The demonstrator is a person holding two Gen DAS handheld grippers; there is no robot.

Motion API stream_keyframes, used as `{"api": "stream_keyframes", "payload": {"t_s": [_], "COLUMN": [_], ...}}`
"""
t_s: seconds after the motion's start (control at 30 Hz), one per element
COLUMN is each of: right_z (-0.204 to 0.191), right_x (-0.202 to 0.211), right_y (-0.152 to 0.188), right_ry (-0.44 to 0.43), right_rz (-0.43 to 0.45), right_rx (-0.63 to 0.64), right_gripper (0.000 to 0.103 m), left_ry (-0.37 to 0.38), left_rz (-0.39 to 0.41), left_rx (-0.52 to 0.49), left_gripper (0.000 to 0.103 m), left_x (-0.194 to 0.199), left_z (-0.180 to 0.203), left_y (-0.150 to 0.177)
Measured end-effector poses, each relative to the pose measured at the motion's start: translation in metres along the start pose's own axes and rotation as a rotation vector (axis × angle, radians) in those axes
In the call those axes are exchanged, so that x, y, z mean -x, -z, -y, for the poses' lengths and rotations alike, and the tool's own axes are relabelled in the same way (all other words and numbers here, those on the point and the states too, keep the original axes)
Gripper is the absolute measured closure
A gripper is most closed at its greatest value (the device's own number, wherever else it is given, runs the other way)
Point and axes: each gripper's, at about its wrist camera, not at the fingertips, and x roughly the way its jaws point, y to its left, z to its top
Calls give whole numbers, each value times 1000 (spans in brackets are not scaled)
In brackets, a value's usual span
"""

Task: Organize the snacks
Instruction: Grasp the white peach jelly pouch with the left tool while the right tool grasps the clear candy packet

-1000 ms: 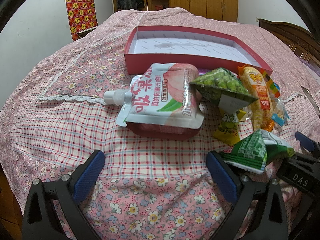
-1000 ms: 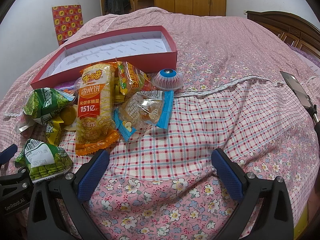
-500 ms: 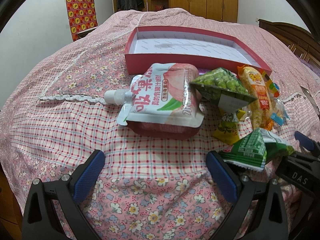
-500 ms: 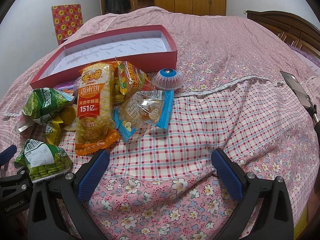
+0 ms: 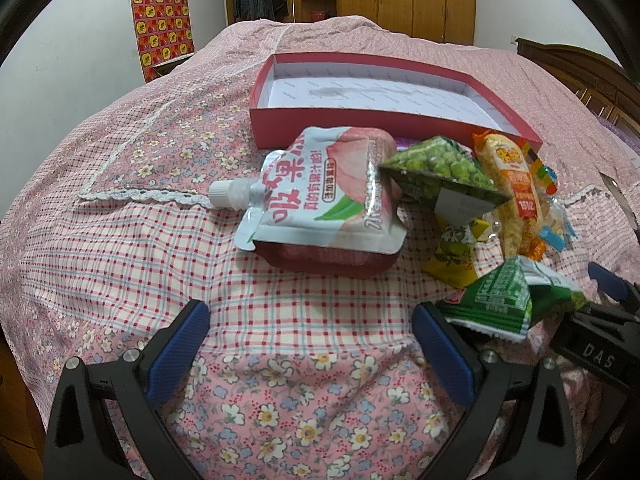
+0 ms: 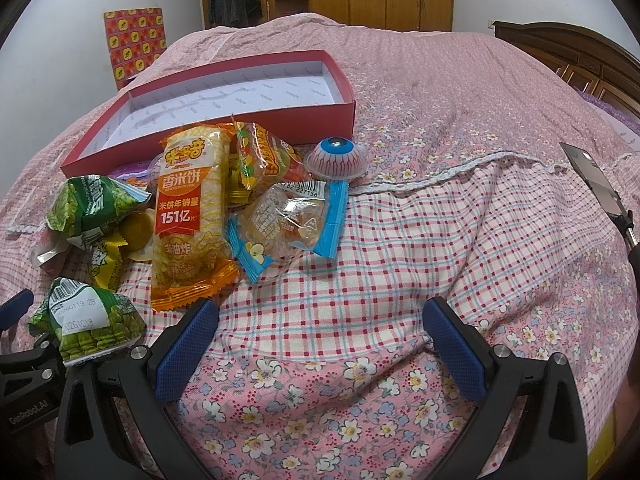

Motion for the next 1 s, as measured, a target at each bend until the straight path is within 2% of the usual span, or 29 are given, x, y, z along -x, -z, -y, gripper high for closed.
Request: {"api": "stream_keyframes", "payload": {"t_s": [0.3,0.5,0.67,0.9,1.0], "right_z": [16,19,16,17,11], "right_x": [26,43,45,34,26], "right_y": [-6,-25,-38,-49,-52], "right_ry": [-88,-174,-209,-242,-255], "right_rz": [14,36,36,5,-18], "right_rx": [-47,-20,55,112,153], "right_gripper": [4,5,12,24,29], "left_ry": [74,73,73,159,141], "left_rz": [34,85,72,-6,-19], "left_rx": [10,17,33,84,76], "left_gripper": [5,6,7,7,7], "left_x": [46,66,63,41,28], "left_z": [-13,-19,-26,-25,-21], "left_y": [7,-7,-25,-44,-50]}}
